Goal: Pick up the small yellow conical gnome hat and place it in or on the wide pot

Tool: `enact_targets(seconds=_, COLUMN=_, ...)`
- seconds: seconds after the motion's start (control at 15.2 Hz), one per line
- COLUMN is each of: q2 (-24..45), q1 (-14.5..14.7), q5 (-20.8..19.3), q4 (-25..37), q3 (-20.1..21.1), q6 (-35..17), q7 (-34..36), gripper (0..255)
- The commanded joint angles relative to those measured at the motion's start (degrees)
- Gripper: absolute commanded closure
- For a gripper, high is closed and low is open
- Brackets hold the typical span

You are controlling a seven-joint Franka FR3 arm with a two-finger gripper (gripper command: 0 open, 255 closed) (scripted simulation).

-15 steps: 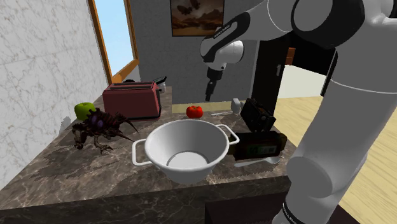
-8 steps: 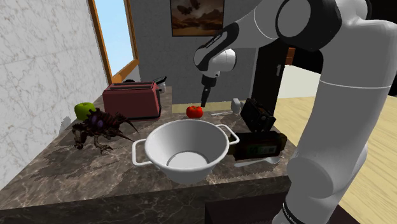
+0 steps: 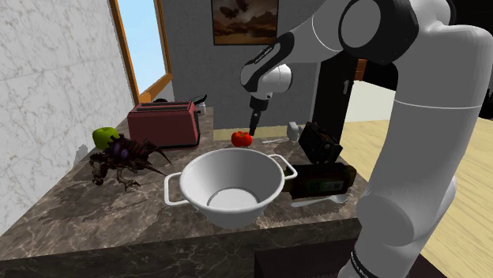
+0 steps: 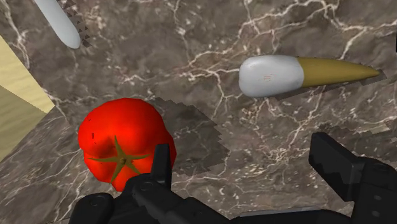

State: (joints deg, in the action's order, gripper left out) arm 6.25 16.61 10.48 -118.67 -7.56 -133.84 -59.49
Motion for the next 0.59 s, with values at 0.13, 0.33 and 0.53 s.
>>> enact_targets(seconds=0.13, q2=0.0, q1=0.0, q5=0.0, q4=0.0, q3=0.0, q6=0.0, q7=0.0, gripper=255)
enact_targets(seconds=0.33, q2=0.0, q1=0.0, q5=0.0, q4=0.0, q3=0.0, q6=0.0, q7=0.0, gripper=255)
enact_targets(seconds=0.53, q2=0.0, q1=0.0, q5=0.0, q4=0.0, q3=0.0, q6=0.0, q7=0.0, gripper=255)
